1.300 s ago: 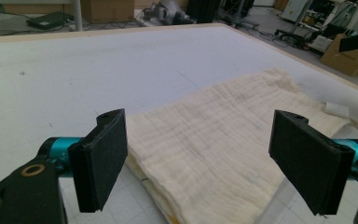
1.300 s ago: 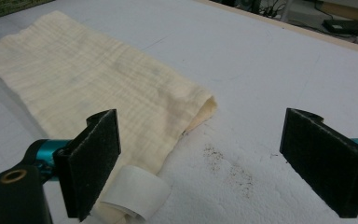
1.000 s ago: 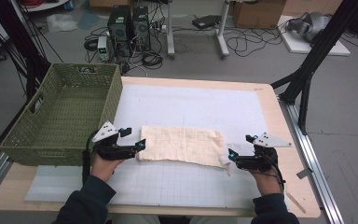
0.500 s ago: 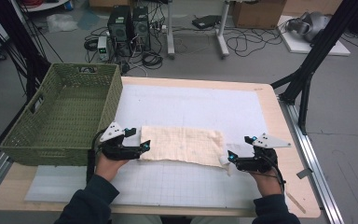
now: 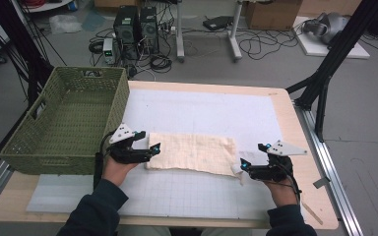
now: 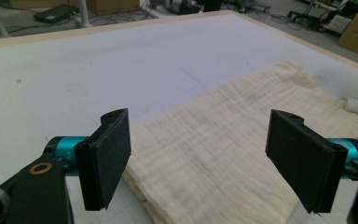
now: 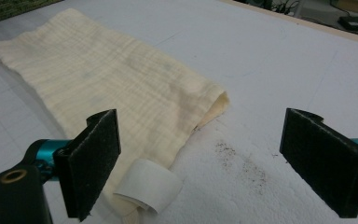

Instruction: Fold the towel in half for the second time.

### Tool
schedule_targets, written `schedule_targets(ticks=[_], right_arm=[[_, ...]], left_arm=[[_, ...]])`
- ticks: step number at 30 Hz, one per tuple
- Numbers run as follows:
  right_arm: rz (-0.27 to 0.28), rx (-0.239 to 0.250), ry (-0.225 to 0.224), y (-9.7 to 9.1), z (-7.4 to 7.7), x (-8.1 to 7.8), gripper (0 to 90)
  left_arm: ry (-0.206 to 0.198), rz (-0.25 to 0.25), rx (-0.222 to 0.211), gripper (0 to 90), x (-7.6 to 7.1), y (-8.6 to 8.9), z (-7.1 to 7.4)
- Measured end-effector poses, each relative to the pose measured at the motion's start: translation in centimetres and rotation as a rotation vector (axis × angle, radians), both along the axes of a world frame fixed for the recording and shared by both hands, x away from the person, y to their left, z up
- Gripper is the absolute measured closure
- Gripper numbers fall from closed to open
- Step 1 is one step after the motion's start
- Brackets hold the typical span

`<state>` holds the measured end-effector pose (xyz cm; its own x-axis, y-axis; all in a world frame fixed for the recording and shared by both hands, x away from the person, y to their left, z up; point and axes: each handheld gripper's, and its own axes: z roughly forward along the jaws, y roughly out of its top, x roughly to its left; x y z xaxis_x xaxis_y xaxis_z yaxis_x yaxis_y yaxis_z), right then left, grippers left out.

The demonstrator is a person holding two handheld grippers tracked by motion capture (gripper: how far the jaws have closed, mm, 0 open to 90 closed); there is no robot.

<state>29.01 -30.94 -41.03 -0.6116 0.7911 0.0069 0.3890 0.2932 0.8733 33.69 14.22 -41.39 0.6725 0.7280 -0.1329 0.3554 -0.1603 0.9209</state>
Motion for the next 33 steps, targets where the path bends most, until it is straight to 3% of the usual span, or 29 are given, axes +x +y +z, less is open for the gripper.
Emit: schedule_targets(ticks=[5, 8, 13, 17, 23, 25, 30, 33], right_arm=[[0.002, -0.001, 0.003, 0.0, -0.1, 0.1, 11.5], [0.003, -0.002, 0.008, 0.0, -0.1, 0.2, 11.5], [0.007, -0.002, 0.011, 0.1, -0.1, 0.1, 11.5], [0.01, -0.004, 0.013, 0.2, -0.2, 0.2, 11.5], [0.017, -0.009, 0.019, 0.4, -0.3, 0.2, 11.5], [0.018, -0.009, 0.019, 0.4, -0.3, 0.3, 11.5], [0.016, -0.008, 0.02, 0.4, -0.4, 0.3, 11.5], [0.019, -0.012, 0.024, 0.5, -0.4, 0.4, 11.5]], left_arm=[[0.011, 0.021, 0.021, 23.0, 1.8, -0.8, 0.8], [0.074, 0.021, 0.054, 25.1, 2.9, -1.0, 0.6], [0.102, 0.072, 0.063, 27.7, 4.2, -1.0, 0.1], [0.15, 0.099, 0.104, 29.7, 5.3, -0.9, -1.2], [0.17, 0.142, 0.152, 33.7, 6.3, -1.2, -2.8], [0.178, 0.132, 0.191, 35.5, 6.5, -1.4, -3.3], [0.165, 0.11, 0.241, 45.0, 6.6, -1.7, -3.7], [0.158, 0.088, 0.245, 52.4, 6.5, -1.6, -3.7]])
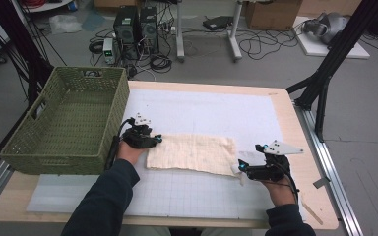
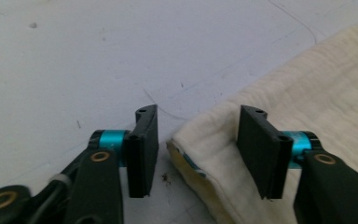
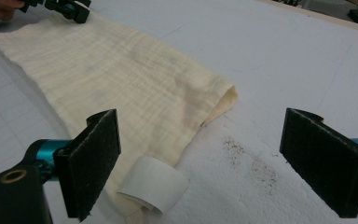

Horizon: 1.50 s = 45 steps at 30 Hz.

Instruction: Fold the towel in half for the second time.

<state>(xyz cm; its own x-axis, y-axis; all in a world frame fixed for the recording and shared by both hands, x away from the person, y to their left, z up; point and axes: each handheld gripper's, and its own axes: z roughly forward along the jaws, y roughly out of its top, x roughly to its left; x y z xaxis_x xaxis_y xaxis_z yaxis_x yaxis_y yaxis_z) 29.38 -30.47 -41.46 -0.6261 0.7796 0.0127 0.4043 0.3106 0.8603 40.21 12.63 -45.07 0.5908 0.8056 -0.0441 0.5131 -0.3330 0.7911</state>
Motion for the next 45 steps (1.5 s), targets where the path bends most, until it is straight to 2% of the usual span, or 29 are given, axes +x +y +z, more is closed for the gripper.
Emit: schedule_targets(ticks=[4, 8, 10, 13, 19, 23, 27, 30, 35, 36, 40, 41, 45], right_arm=[[0.002, -0.001, 0.003, 0.1, -0.1, 0.1, 11.5], [-0.007, 0.011, 0.03, 0.3, -0.2, 0.6, 11.5], [-0.007, 0.027, 0.056, 0.4, -0.3, 1.2, 11.3], [-0.008, 0.013, 0.081, 0.5, -0.3, 2.4, 11.1], [-0.02, 0.014, 0.111, 1.1, -0.2, 5.3, 11.2], [-0.007, -0.029, 0.112, 2.0, -0.2, 7.2, 11.2], [0.0, -0.066, 0.146, 3.2, -0.8, 9.4, 12.3], [0.044, -0.112, 0.156, 4.1, -1.3, 10.5, 28.3], [0.121, -0.141, 0.197, 4.9, -2.7, 11.5, 52.8], [0.122, -0.142, 0.203, 5.0, -2.9, 11.5, 55.8], [0.089, -0.107, 0.221, 4.5, -2.8, 11.6, 81.3], [0.086, -0.103, 0.219, 4.5, -2.9, 11.5, 84.7], [0.073, -0.136, 0.207, 4.3, -2.6, 11.1, 86.4]], left_arm=[[0.009, -0.012, -0.015, 64.6, 0.0, 0.3, 0.0], [0.025, -0.041, -0.039, 81.7, -0.1, 0.4, 0.0], [0.018, -0.044, -0.032, 83.3, -0.2, 0.3, 0.1], [0.028, -0.039, -0.045, 83.5, -0.2, 0.4, 0.1], [0.032, -0.04, -0.062, 83.5, -0.2, 0.6, 0.0], [0.035, -0.032, -0.073, 83.3, -0.3, 0.7, 0.0], [0.049, -0.015, -0.097, 83.0, -0.3, 0.9, 0.0], [0.048, -0.01, -0.103, 83.0, -0.4, 0.9, -0.1], [0.047, -0.011, -0.104, 83.0, -0.5, 0.9, -0.1], [0.047, -0.011, -0.102, 83.0, -0.5, 0.9, -0.1], [0.047, -0.018, -0.099, 83.2, -0.6, 0.8, -0.1], [0.047, -0.018, -0.103, 83.2, -0.6, 0.8, -0.1], [0.057, -0.034, -0.121, 83.5, -0.8, 0.5, 0.0]])
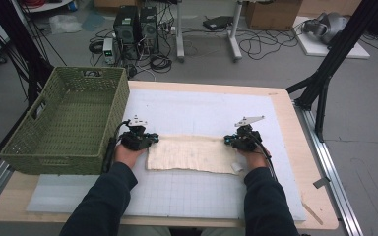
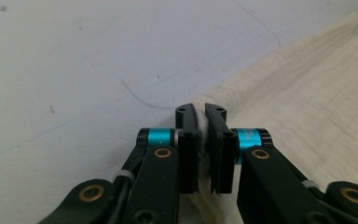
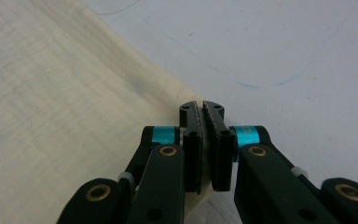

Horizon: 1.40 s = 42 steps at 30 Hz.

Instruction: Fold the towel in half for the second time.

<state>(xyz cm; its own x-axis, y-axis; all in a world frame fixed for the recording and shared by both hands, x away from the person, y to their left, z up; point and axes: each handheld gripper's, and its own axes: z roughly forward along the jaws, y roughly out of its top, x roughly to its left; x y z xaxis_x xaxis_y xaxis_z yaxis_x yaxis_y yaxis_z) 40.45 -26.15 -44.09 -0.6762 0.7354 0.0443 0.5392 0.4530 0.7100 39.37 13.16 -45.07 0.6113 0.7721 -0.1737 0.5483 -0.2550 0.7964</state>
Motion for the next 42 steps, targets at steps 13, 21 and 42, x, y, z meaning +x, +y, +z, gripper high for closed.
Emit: schedule_targets(ticks=[13, 21, 42], right_arm=[[-0.011, -0.006, -0.098, -2.2, 1.1, -1.1, 85.7], [-0.012, 0.001, -0.155, -2.0, 1.6, -1.4, 85.8], [0.055, 0.062, -0.26, -2.5, 2.1, -5.4, 86.0]], left_arm=[[-0.044, -0.036, -0.087, 83.6, -0.3, -0.7, 0.4], [-0.069, -0.018, -0.114, 83.8, -0.4, -0.4, 0.5], [-0.153, -0.065, -0.123, 83.9, -3.8, 0.0, 1.8]])
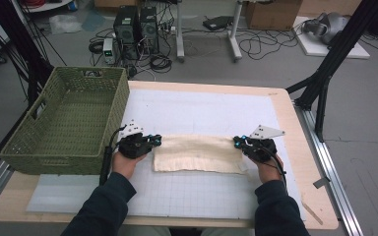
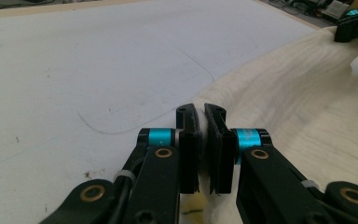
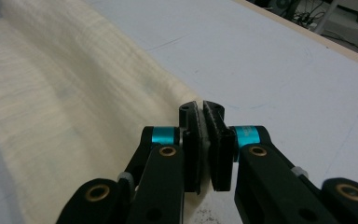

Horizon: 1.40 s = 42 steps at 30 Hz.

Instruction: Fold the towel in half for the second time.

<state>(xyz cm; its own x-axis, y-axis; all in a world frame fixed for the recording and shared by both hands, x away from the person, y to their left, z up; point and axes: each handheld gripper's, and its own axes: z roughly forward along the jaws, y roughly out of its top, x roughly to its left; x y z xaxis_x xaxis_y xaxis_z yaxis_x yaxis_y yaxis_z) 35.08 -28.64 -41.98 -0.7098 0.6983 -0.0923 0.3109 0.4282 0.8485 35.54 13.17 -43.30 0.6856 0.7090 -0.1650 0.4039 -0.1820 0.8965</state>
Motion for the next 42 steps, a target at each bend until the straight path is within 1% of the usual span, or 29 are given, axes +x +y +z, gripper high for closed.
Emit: schedule_targets(ticks=[1, 4, 6, 7, 9, 10, 11, 14, 17, 20, 22, 24, 26, 27, 28, 29, 30, 32, 34, 35, 37, 39, 41, 42], right_arm=[[0.004, -0.001, -0.008, 0.0, 0.0, -0.2, 86.0], [0.016, 0.009, -0.005, -0.2, 0.0, -0.7, 86.0], [0.022, 0.018, -0.01, -0.3, 0.0, -1.2, 85.9], [0.027, 0.023, -0.005, -0.4, 0.0, -1.5, 85.9], [0.038, 0.025, -0.015, -0.5, 0.0, -1.9, 85.9], [0.044, 0.029, -0.01, -0.5, 0.0, -2.1, 85.9], [0.049, 0.027, -0.009, -0.5, -0.1, -2.3, 85.9], [0.063, 0.017, 0.005, -0.5, -0.5, -3.0, 85.8], [0.074, 0.011, 0.016, -0.6, -0.7, -3.4, 85.8], [0.083, 0.006, 0.026, -0.6, -0.8, -3.7, 85.8], [0.087, 0.008, 0.031, -0.7, -0.8, -4.0, 85.8], [0.094, 0.011, 0.034, -0.8, -0.9, -4.3, 85.8], [0.1, 0.009, 0.043, -0.9, -0.9, -4.7, 85.8], [0.103, 0.0, 0.041, -0.9, -1.0, -4.8, 85.8], [0.104, -0.001, 0.048, -0.9, -1.2, -4.9, 85.8], [0.106, -0.004, 0.052, -0.9, -1.3, -5.0, 85.8], [0.107, -0.007, 0.057, -0.9, -1.4, -5.1, 85.8], [0.111, -0.024, 0.059, -0.7, -1.4, -5.2, 85.8], [0.113, -0.026, 0.056, -0.7, -1.4, -5.3, 85.8], [0.114, -0.028, 0.056, -0.7, -1.4, -5.3, 85.8], [0.114, -0.026, 0.063, -0.7, -1.5, -5.4, 85.8], [0.118, -0.034, 0.065, -0.7, -1.5, -5.4, 85.7], [0.12, -0.035, 0.072, -0.6, -1.6, -5.4, 85.6], [0.119, -0.035, 0.072, -0.6, -1.6, -5.4, 85.5]], left_arm=[[-0.006, -0.003, -0.002, 83.7, -0.2, 0.0, 0.2], [-0.013, -0.009, -0.008, 83.7, -0.6, 0.1, 0.4], [-0.013, -0.018, -0.007, 83.6, -1.1, 0.1, 0.3], [-0.009, -0.025, -0.005, 83.6, -1.3, 0.1, 0.2], [0.002, -0.033, 0.006, 83.5, -1.8, 0.2, -0.1], [-0.001, -0.036, 0.01, 83.2, -2.0, 0.2, -0.2], [0.0, -0.039, 0.008, 83.2, -2.2, 0.2, -0.3], [0.009, -0.053, 0.029, 82.9, -2.9, 0.2, -0.7], [0.023, -0.065, 0.035, 82.6, -3.3, 0.2, -1.0], [0.031, -0.074, 0.044, 82.3, -3.8, 0.2, -1.0], [0.05, -0.07, 0.04, 81.8, -4.0, 0.3, -1.0], [0.052, -0.07, 0.046, 81.0, -4.3, 0.4, -0.9], [0.06, -0.073, 0.048, 79.1, -4.5, 0.5, -0.8], [0.064, -0.075, 0.049, 76.3, -4.6, 0.5, -0.7], [0.07, -0.069, 0.045, 70.8, -4.6, 0.5, -0.6], [0.08, -0.054, 0.029, 62.3, -4.7, 0.5, -0.5], [0.079, -0.042, 0.011, 54.4, -4.6, 0.6, -0.3], [0.047, -0.011, -0.024, 46.3, -4.7, 0.8, 0.4], [0.012, 0.009, -0.063, 41.2, -4.6, 0.9, 1.2], [0.002, 0.013, -0.084, 40.1, -4.5, 1.0, 1.5], [-0.006, 0.015, -0.11, 40.5, -4.3, 0.8, 1.8], [-0.005, 0.012, -0.11, 43.7, -3.9, 0.4, 1.9], [0.004, -0.004, -0.116, 50.4, -3.6, -0.1, 1.7], [0.015, -0.016, -0.094, 52.8, -3.4, -0.5, 1.4]])
